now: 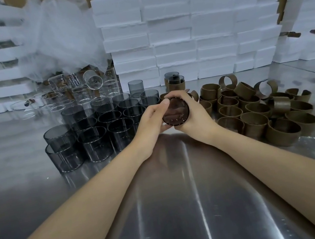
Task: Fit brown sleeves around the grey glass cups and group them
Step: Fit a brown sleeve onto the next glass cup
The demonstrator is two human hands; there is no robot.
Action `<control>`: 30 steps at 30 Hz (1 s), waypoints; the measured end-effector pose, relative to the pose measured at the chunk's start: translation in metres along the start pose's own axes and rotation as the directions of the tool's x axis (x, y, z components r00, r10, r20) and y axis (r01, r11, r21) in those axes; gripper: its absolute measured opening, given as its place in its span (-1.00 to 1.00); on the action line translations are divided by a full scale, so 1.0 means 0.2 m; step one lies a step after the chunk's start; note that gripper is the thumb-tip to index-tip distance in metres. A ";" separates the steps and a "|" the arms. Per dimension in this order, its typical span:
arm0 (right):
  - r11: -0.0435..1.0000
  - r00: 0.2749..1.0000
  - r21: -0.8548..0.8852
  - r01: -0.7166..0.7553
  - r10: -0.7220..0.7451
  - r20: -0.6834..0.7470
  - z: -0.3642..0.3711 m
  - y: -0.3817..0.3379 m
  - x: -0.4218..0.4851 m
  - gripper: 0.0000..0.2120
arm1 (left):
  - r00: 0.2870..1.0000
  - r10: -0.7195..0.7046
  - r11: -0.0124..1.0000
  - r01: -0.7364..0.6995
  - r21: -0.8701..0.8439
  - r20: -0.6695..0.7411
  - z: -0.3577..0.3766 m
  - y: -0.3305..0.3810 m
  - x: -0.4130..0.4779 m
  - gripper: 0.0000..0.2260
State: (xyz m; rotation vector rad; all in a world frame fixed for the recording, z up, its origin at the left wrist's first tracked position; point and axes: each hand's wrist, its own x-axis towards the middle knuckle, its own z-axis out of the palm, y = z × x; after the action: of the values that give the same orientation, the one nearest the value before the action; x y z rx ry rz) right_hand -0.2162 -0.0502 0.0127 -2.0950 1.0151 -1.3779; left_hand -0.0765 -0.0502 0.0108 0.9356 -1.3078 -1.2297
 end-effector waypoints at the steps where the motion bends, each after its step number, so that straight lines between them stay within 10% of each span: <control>1: 1.000 1.000 -0.026 0.014 -0.014 -0.002 0.00 -0.01 0.00 -0.43 | 1.000 -0.007 1.000 0.007 0.015 0.003 0.00 0.01 0.00 -0.56; 16: 0.978 1.000 -0.207 0.017 -0.018 -0.004 0.02 -0.03 -0.02 -0.56 | 0.996 0.061 0.967 -0.042 0.253 -0.067 0.05 -0.02 -0.02 -0.52; 30: 0.932 0.953 0.218 -0.289 0.302 -0.025 -0.03 0.00 0.00 -0.42 | 0.986 0.114 0.968 -0.138 0.211 0.120 0.01 -0.02 -0.03 -0.77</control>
State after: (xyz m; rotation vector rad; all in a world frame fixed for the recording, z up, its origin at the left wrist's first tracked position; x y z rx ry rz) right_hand -0.2209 -0.0493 0.0153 -1.6783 1.1026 -1.3344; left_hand -0.0785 -0.0456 0.0059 0.9348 -1.5880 -1.0642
